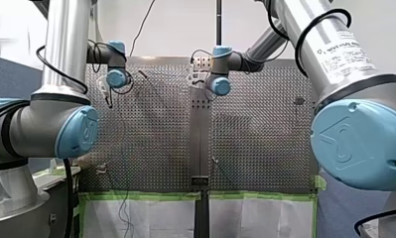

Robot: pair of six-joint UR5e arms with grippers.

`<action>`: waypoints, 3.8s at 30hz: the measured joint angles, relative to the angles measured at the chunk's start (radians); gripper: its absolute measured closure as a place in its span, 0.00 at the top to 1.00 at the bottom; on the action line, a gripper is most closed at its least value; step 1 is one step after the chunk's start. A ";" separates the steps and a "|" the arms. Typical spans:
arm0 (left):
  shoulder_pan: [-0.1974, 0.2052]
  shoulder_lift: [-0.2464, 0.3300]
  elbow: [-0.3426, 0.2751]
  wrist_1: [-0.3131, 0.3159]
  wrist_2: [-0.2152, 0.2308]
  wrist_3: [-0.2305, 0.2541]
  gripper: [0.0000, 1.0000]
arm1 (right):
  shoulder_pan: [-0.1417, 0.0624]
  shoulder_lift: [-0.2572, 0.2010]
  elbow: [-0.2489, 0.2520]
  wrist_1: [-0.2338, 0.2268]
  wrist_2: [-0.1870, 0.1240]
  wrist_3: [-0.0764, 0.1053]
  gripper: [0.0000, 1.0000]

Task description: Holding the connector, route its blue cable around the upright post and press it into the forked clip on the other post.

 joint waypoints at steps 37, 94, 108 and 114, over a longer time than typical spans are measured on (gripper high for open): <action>-0.019 -0.042 0.024 -0.043 0.048 -0.002 0.92 | -0.022 0.054 0.028 0.075 0.022 -0.007 0.00; -0.042 -0.088 0.024 -0.060 0.051 -0.036 1.00 | -0.089 0.059 0.527 -0.224 0.385 -0.060 0.00; -0.051 -0.088 0.024 -0.062 0.049 -0.036 1.00 | -0.126 0.070 0.657 -0.353 0.372 -0.022 0.00; -0.055 -0.088 0.024 -0.062 0.047 -0.036 1.00 | -0.130 0.089 0.703 -0.400 0.365 0.000 0.00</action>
